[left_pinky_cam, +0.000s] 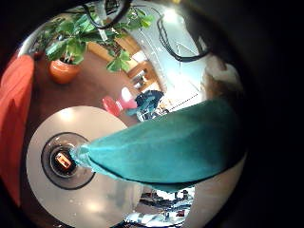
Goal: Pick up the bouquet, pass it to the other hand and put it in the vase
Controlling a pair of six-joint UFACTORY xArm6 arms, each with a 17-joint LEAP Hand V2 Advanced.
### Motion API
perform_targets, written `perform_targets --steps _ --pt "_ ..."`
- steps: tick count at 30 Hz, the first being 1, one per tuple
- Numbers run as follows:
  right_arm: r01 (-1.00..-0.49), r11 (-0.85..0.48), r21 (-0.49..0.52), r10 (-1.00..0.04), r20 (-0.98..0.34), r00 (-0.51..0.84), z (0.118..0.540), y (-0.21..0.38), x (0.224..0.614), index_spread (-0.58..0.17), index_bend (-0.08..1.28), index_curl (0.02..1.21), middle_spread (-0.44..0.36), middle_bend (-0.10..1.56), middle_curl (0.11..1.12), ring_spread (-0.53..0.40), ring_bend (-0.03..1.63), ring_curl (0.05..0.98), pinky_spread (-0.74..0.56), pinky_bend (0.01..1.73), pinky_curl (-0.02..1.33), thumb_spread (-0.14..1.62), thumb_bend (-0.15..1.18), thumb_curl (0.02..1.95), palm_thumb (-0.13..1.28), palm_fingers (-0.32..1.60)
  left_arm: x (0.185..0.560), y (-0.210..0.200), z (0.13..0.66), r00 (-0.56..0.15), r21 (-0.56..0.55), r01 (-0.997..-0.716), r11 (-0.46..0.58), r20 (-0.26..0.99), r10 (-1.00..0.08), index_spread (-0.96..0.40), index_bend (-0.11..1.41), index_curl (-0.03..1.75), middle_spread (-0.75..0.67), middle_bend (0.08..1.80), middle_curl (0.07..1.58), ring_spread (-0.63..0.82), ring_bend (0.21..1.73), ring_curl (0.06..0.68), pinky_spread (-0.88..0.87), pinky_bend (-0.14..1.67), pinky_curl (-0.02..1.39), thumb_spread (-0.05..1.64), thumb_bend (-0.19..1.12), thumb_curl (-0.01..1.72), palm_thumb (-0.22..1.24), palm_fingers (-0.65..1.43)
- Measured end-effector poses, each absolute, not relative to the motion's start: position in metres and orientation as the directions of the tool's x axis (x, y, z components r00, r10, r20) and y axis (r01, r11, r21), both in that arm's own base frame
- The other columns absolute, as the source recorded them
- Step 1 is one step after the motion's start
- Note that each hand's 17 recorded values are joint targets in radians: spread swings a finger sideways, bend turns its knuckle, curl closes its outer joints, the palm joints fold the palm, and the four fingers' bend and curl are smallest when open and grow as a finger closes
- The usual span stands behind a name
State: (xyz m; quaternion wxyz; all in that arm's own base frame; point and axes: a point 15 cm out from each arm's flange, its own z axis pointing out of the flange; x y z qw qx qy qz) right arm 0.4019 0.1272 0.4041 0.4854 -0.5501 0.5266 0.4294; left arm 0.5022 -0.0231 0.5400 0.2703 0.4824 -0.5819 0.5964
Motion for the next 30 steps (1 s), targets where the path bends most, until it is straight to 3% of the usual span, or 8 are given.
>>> perform_targets --steps 23,26,27,28,29,30 --pt "-0.996 0.026 -0.081 -0.165 -0.983 0.075 0.402 0.126 0.400 -0.254 0.15 0.26 0.127 0.20 0.34 0.198 0.55 0.247 0.46 0.68 0.29 1.01 -0.02 0.51 0.72 0.06 0.513 -0.032 0.517 -0.360 -0.391 -0.905 -0.169 0.914 -0.190 -0.73 0.60 1.44 -0.58 1.09 1.12 -0.39 1.59 0.595 -0.66 1.17 1.19 1.15 0.17 1.13 1.06 0.96" --pt "-0.996 0.026 -0.082 -0.165 -0.983 0.077 0.402 0.126 0.400 -0.252 0.16 0.26 0.127 0.20 0.34 0.196 0.54 0.246 0.45 0.67 0.29 1.01 -0.02 0.51 0.72 0.07 0.515 -0.032 0.513 -0.355 -0.383 -0.908 -0.171 0.918 -0.176 -0.72 0.57 1.45 -0.58 1.08 1.12 -0.39 1.58 0.592 -0.66 1.17 1.18 1.13 0.11 1.10 1.00 0.95" --pt "-0.996 0.026 -0.084 -0.165 -0.983 0.078 0.402 0.126 0.400 -0.251 0.16 0.27 0.127 0.20 0.34 0.196 0.54 0.245 0.45 0.67 0.29 1.01 -0.02 0.51 0.72 0.07 0.516 -0.032 0.511 -0.356 -0.384 -0.907 -0.172 0.919 -0.172 -0.72 0.53 1.44 -0.58 1.07 1.12 -0.39 1.57 0.582 -0.66 1.15 1.14 1.09 0.03 1.05 0.91 0.93" --pt "-0.996 0.026 -0.085 -0.165 -0.983 0.080 0.402 0.126 0.401 -0.251 0.16 0.27 0.125 0.20 0.34 0.196 0.54 0.244 0.45 0.67 0.28 1.01 -0.02 0.51 0.72 0.07 0.517 -0.032 0.509 -0.360 -0.386 -0.907 -0.171 0.918 -0.165 -0.71 0.46 1.43 -0.58 1.05 1.10 -0.40 1.53 0.567 -0.66 1.10 1.10 1.06 -0.05 0.99 0.81 0.85" --pt "-0.996 0.026 -0.084 -0.165 -0.983 0.078 0.402 0.126 0.400 -0.250 0.16 0.27 0.120 0.20 0.34 0.196 0.54 0.244 0.45 0.67 0.28 1.01 -0.02 0.50 0.72 0.08 0.517 -0.033 0.506 -0.359 -0.383 -0.909 -0.163 0.920 -0.160 -0.69 0.39 1.42 -0.57 1.04 1.09 -0.42 1.46 0.554 -0.66 0.98 1.06 1.03 -0.09 0.94 0.73 0.60" --pt "-0.996 0.025 -0.085 -0.165 -0.983 0.080 0.402 0.126 0.400 -0.250 0.16 0.27 0.118 0.20 0.34 0.195 0.54 0.244 0.45 0.66 0.28 1.01 -0.02 0.50 0.72 0.08 0.515 -0.035 0.502 -0.356 -0.377 -0.914 -0.150 0.922 -0.149 -0.63 0.33 1.37 -0.44 0.82 1.05 -0.21 1.20 0.555 -0.45 0.65 1.08 1.00 -0.19 0.85 0.50 -0.37"
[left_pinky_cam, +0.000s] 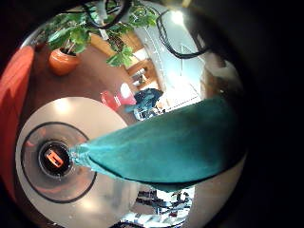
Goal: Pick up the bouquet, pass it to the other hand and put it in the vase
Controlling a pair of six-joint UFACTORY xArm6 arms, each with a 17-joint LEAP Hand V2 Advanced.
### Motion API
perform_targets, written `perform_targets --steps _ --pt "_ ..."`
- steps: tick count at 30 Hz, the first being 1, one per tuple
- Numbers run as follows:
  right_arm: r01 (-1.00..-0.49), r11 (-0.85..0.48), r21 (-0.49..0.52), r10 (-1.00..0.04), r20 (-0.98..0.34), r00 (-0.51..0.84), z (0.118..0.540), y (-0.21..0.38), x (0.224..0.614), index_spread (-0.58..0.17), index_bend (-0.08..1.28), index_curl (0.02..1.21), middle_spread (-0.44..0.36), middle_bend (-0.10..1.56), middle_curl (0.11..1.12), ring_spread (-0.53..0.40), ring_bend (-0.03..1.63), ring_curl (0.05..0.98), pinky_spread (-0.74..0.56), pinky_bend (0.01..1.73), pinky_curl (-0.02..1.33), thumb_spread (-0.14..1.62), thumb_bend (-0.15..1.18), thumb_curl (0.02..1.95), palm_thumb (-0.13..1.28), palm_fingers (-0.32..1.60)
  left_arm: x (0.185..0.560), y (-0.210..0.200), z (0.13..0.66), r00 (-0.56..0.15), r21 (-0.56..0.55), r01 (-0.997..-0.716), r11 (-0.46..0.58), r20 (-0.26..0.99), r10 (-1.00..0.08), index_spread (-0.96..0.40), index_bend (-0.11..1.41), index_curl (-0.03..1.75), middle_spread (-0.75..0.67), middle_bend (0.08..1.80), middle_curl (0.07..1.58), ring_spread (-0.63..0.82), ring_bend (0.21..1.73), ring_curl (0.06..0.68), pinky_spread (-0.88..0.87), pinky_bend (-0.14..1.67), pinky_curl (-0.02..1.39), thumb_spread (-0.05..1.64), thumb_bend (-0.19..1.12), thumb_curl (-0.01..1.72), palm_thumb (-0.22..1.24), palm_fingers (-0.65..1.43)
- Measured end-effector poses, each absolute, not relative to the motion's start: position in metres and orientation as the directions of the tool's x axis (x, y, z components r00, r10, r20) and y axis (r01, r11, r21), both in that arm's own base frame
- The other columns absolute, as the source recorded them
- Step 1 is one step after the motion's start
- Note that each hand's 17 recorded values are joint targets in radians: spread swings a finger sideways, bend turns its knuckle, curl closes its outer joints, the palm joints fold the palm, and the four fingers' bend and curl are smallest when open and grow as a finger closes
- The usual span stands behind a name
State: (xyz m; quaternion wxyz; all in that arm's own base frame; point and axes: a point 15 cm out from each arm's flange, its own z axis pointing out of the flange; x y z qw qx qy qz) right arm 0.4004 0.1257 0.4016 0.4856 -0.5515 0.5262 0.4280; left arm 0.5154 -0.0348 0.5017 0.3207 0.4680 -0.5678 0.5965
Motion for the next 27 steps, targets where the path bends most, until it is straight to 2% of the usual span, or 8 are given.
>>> perform_targets --steps 1,3,4,7,10,17,27 --pt "-0.996 0.024 -0.085 -0.165 -0.983 0.080 0.402 0.126 0.400 -0.250 0.16 0.27 0.118 0.20 0.34 0.196 0.55 0.245 0.45 0.66 0.28 1.01 -0.02 0.50 0.72 0.09 0.513 -0.038 0.497 -0.353 -0.369 -0.921 -0.129 0.927 -0.130 -0.58 0.24 1.31 -0.31 0.66 1.01 -0.07 1.11 0.534 -0.33 0.56 1.05 0.98 -0.17 0.79 0.40 -0.51" --pt "-0.996 0.024 -0.087 -0.165 -0.983 0.082 0.402 0.126 0.400 -0.251 0.17 0.28 0.116 0.20 0.34 0.194 0.54 0.243 0.45 0.65 0.27 1.01 -0.02 0.50 0.72 0.10 0.512 -0.039 0.487 -0.354 -0.363 -0.927 -0.096 0.930 -0.096 -0.46 0.07 1.22 -0.08 0.43 0.89 0.14 0.93 0.375 -0.11 0.41 0.94 0.95 -0.12 0.70 0.27 -0.54" --pt "-0.996 0.024 -0.087 -0.165 -0.983 0.082 0.402 0.126 0.400 -0.252 0.17 0.28 0.116 0.20 0.34 0.190 0.55 0.244 0.46 0.65 0.27 1.01 -0.02 0.50 0.72 0.11 0.516 -0.038 0.481 -0.364 -0.370 -0.925 -0.087 0.928 -0.083 -0.40 0.04 1.17 0.03 0.35 0.83 0.22 0.87 0.326 -0.01 0.35 0.90 0.92 -0.11 0.66 0.22 -0.52" --pt "-0.996 0.023 -0.090 -0.167 -0.982 0.085 0.403 0.126 0.401 -0.250 0.17 0.28 0.112 0.19 0.34 0.186 0.55 0.244 0.46 0.64 0.27 1.01 -0.02 0.50 0.72 0.13 0.531 -0.026 0.462 -0.349 -0.355 -0.929 -0.110 0.935 -0.066 -0.21 -0.01 1.01 0.28 0.21 0.70 0.40 0.75 0.250 0.25 0.24 0.78 0.88 -0.08 0.57 0.12 -0.43" --pt "-0.995 0.024 -0.095 -0.167 -0.982 0.090 0.404 0.125 0.401 -0.254 0.17 0.29 0.107 0.20 0.34 0.184 0.55 0.243 0.46 0.63 0.26 1.01 -0.02 0.50 0.72 0.14 0.539 -0.006 0.449 -0.324 -0.328 -0.932 -0.153 0.945 -0.056 -0.05 0.00 0.85 0.45 0.15 0.60 0.50 0.66 0.211 0.42 0.18 0.68 0.84 -0.06 0.51 0.08 -0.37" --pt "-0.995 0.015 -0.094 -0.163 -0.982 0.090 0.404 0.126 0.398 -0.259 0.18 0.30 0.098 0.19 0.33 0.172 0.54 0.237 0.46 0.61 0.25 1.01 -0.03 0.50 0.72 0.17 0.530 0.014 0.456 -0.323 -0.336 -0.923 -0.187 0.942 -0.096 0.15 0.06 0.55 0.59 0.14 0.44 0.62 0.55 0.169 0.58 0.17 0.53 0.81 -0.04 0.43 0.07 -0.30" --pt "-0.995 0.010 -0.099 -0.164 -0.982 0.096 0.405 0.127 0.396 -0.264 0.18 0.32 0.083 0.19 0.33 0.167 0.53 0.231 0.46 0.60 0.24 1.01 -0.02 0.51 0.72 0.20 0.507 0.011 0.498 -0.383 -0.405 -0.895 -0.186 0.913 -0.143 0.20 0.11 0.34 0.61 0.15 0.30 0.66 0.46 0.151 0.61 0.17 0.39 0.81 -0.04 0.38 0.08 -0.22"
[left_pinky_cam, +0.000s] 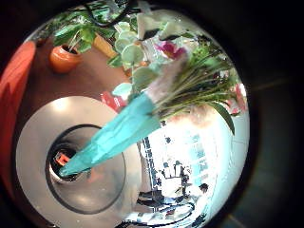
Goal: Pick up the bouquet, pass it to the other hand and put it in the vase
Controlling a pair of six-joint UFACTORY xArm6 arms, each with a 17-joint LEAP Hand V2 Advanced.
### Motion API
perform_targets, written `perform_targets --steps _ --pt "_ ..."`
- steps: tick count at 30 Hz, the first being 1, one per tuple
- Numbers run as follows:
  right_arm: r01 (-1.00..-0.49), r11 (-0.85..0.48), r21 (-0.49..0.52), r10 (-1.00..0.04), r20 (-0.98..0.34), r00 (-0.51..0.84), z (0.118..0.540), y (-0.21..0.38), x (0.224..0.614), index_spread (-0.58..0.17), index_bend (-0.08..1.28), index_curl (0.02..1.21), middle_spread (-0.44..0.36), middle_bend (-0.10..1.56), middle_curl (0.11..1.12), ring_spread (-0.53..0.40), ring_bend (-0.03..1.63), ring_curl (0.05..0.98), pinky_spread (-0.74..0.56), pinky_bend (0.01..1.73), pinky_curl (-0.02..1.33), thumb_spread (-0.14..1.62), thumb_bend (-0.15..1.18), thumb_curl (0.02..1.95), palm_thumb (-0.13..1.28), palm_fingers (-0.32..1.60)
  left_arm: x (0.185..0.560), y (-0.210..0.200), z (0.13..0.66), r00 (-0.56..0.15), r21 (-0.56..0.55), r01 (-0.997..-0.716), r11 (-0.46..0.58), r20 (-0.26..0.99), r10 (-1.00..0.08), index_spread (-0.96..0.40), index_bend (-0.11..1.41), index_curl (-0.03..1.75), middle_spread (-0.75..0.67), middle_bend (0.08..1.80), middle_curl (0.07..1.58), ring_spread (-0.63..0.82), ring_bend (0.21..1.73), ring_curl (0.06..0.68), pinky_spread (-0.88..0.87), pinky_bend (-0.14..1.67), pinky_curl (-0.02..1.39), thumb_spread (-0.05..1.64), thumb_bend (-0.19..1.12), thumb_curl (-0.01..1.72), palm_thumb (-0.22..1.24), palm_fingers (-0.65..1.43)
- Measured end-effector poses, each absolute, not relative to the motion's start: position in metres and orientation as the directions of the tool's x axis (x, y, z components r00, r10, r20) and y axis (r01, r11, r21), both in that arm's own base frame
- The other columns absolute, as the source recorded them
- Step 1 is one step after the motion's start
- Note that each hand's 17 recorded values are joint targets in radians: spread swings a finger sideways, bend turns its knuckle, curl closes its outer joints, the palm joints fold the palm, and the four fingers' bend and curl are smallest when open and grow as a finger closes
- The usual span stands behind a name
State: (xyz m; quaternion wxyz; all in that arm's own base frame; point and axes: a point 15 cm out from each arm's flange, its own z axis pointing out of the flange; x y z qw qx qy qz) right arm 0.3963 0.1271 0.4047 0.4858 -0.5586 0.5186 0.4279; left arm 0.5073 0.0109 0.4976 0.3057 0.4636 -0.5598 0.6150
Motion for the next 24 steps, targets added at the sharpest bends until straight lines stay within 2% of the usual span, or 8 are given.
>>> perform_targets --steps 5,9,16,20,24 --pt "-0.995 -0.008 -0.103 -0.153 -0.983 0.103 0.407 0.129 0.391 -0.268 0.18 0.33 0.074 0.19 0.33 0.160 0.52 0.226 0.46 0.59 0.24 1.01 -0.02 0.51 0.72 0.22 0.482 0.004 0.524 -0.418 -0.444 -0.877 -0.181 0.893 -0.169 0.21 0.12 0.29 0.61 0.15 0.26 0.66 0.44 0.153 0.60 0.17 0.35 0.81 -0.04 0.36 0.08 -0.19" --pt "-0.992 -0.037 -0.118 -0.148 -0.981 0.122 0.414 0.128 0.385 -0.271 0.19 0.33 0.044 0.19 0.33 0.163 0.51 0.223 0.46 0.58 0.23 1.00 -0.02 0.51 0.73 0.23 0.454 -0.006 0.536 -0.411 -0.446 -0.880 -0.165 0.888 -0.206 0.21 0.13 0.26 0.60 0.16 0.23 0.66 0.42 0.156 0.60 0.17 0.32 0.81 -0.04 0.36 0.09 -0.17" --pt "-0.977 -0.112 -0.182 -0.289 -0.935 0.208 0.415 0.102 0.379 -0.274 0.19 0.35 0.048 0.19 0.32 0.166 0.48 0.217 0.46 0.54 0.23 0.99 -0.02 0.52 0.74 0.23 0.394 -0.021 0.533 -0.316 -0.376 -0.915 -0.146 0.893 -0.322 0.23 0.15 0.24 0.59 0.15 0.20 0.66 0.41 0.164 0.59 0.18 0.29 0.84 -0.03 0.35 0.11 -0.14" --pt "-0.961 -0.158 -0.228 -0.348 -0.897 0.271 0.412 0.091 0.378 -0.274 0.18 0.35 0.050 0.19 0.33 0.167 0.46 0.214 0.46 0.53 0.22 0.99 -0.02 0.52 0.74 0.24 0.361 -0.034 0.530 -0.265 -0.346 -0.925 -0.157 0.885 -0.383 0.23 0.15 0.24 0.59 0.16 0.19 0.66 0.40 0.168 0.58 0.18 0.28 0.85 -0.03 0.34 0.11 -0.12" --pt "-0.958 -0.169 -0.230 -0.350 -0.895 0.276 0.410 0.092 0.378 -0.275 0.18 0.35 0.050 0.19 0.32 0.168 0.46 0.212 0.46 0.53 0.22 0.99 -0.02 0.53 0.74 0.24 0.361 -0.029 0.524 -0.212 -0.312 -0.929 -0.200 0.890 -0.404 0.23 0.16 0.25 0.58 0.17 0.19 0.66 0.40 0.172 0.58 0.18 0.27 0.85 -0.03 0.34 0.11 -0.10"
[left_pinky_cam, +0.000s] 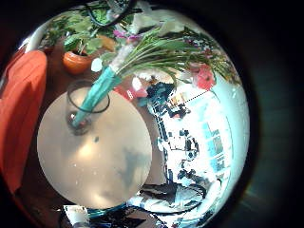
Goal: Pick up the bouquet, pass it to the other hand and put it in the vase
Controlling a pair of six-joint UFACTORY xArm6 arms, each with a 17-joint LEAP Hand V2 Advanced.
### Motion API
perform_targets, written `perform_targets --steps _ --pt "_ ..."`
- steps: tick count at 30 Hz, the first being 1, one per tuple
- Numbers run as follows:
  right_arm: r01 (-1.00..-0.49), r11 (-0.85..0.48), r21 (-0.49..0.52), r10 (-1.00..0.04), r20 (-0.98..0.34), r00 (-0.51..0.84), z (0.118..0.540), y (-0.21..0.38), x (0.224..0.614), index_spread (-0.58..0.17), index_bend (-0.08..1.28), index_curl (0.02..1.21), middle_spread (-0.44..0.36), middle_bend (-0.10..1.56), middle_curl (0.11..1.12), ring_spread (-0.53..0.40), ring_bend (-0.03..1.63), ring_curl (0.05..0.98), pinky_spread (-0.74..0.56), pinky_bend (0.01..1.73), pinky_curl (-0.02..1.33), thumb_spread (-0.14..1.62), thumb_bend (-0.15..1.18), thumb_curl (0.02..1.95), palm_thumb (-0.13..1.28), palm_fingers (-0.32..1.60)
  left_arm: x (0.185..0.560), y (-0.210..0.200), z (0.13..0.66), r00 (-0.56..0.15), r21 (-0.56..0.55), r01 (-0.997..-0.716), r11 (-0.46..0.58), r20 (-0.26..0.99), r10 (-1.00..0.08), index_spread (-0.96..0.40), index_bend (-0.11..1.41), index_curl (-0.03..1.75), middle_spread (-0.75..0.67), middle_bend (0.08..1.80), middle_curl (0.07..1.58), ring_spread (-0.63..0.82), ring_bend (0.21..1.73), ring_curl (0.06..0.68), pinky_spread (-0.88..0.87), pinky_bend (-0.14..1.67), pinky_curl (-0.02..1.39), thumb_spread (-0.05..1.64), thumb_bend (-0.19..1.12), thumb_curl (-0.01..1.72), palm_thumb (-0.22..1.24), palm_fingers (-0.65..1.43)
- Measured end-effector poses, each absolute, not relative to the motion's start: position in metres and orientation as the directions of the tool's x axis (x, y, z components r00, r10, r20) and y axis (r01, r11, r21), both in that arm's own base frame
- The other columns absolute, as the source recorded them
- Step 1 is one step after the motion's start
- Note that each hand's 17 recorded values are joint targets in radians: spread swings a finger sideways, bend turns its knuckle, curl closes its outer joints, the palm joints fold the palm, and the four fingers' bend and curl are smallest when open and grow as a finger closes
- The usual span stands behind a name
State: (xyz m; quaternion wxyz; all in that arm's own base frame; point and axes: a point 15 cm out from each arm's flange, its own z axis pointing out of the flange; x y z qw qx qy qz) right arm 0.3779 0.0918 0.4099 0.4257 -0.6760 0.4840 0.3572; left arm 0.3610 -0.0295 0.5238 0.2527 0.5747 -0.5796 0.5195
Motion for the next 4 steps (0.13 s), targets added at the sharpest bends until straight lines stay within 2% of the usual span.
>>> perform_targets --steps 4 --pt "-0.954 -0.185 -0.235 -0.374 -0.881 0.290 0.4085 0.0864 0.3779 -0.283 0.18 0.35 0.003 0.19 0.32 0.168 0.45 0.213 0.45 0.52 0.22 0.99 -0.02 0.53 0.74 0.25 0.3646 -0.0237 0.5140 -0.173 -0.279 -0.936 -0.214 0.895 -0.412 0.24 0.16 0.25 0.58 0.17 0.19 0.66 0.39 0.175 0.57 0.18 0.26 0.86 -0.03 0.34 0.12 -0.10"
